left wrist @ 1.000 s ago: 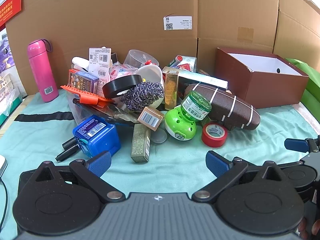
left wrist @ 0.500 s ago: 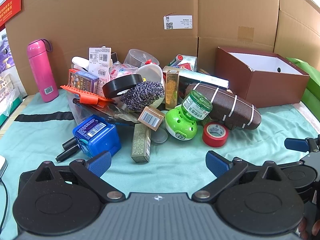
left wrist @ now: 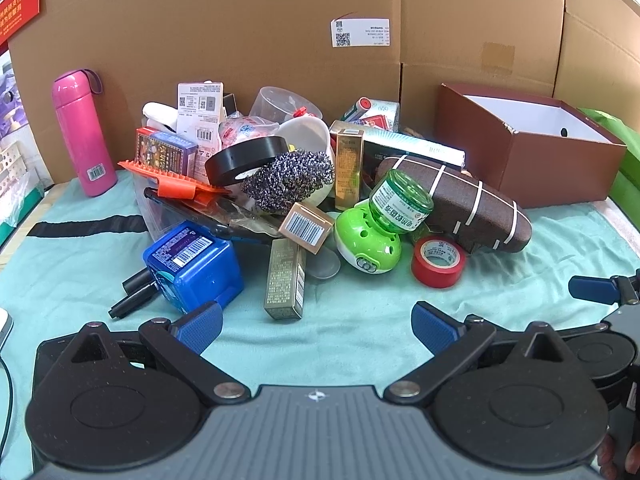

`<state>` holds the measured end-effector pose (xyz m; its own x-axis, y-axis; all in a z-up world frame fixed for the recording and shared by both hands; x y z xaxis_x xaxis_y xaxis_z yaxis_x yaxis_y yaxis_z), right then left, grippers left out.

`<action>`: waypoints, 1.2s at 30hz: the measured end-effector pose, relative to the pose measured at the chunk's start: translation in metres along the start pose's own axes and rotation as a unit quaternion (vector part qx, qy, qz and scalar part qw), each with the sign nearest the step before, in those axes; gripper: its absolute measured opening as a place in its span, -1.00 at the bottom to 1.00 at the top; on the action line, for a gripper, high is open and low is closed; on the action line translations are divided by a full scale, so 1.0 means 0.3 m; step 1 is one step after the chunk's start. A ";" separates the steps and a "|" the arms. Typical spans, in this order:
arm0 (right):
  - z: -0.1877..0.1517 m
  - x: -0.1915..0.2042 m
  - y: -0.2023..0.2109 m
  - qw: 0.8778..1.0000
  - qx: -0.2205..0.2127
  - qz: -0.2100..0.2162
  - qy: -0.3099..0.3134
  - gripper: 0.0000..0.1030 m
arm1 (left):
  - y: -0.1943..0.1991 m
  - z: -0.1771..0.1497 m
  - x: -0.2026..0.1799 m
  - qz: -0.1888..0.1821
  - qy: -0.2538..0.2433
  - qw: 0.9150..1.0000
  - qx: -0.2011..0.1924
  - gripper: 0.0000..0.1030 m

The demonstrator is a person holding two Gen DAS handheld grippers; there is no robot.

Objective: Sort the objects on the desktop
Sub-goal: 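Move both tools toward the cluttered pile of objects, then grasp the olive-green box with the left tool while the right tool grasps the red tape roll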

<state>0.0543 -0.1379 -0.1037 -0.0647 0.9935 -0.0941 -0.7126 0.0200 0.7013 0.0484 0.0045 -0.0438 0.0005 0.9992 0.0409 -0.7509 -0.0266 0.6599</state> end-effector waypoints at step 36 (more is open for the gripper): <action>0.084 0.078 -0.155 0.989 -0.042 0.134 0.033 0.37 | -0.226 0.043 0.142 -0.101 0.051 0.993 0.021 0.11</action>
<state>0.1036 -0.1127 -0.1206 -0.3034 0.9520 0.0396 -0.7193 -0.2561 0.6457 0.1079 0.0485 -0.0772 0.0800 0.9821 -0.1702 -0.7139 0.1757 0.6779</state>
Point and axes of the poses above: each gripper's, at about its wrist camera, not at the fingertips, and y roughly against the way its jaws point, x to its left, z to its top, the point moved 5 cm from there along -y, roughly the way its jaws point, and after that the axes turned 2 degrees about x, right-handed, at the moved point
